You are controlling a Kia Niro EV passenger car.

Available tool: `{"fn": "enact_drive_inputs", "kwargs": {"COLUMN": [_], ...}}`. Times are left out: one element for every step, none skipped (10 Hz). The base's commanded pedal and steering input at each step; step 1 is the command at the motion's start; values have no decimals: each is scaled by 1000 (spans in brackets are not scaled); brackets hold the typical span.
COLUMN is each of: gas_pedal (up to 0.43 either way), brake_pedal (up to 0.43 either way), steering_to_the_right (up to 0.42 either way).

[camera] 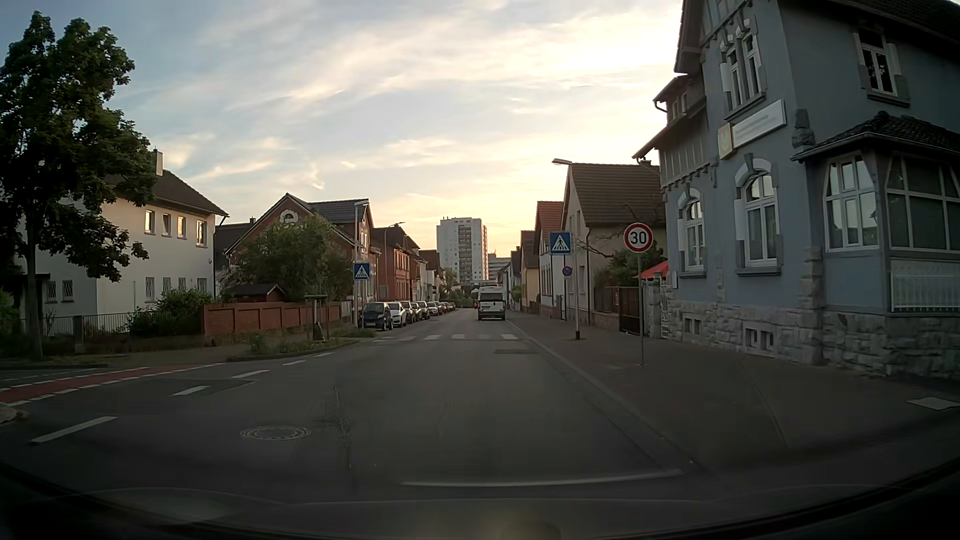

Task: Follow the waypoints while adhering to traffic rules and regulations

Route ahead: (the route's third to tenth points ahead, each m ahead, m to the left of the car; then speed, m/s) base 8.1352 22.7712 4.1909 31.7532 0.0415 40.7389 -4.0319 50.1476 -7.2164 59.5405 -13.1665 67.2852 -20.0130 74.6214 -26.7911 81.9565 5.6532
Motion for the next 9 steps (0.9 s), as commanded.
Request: {"fn": "enact_drive_inputs", "kwargs": {"gas_pedal": [0, 0, 0, 0, 0, 0, 0, 0, 0], "brake_pedal": [238, 244, 250, 250, 250, 244, 250, 238, 226], "steering_to_the_right": [-39, -44, -54, -78, -108, -143, -189, -235, -275]}}
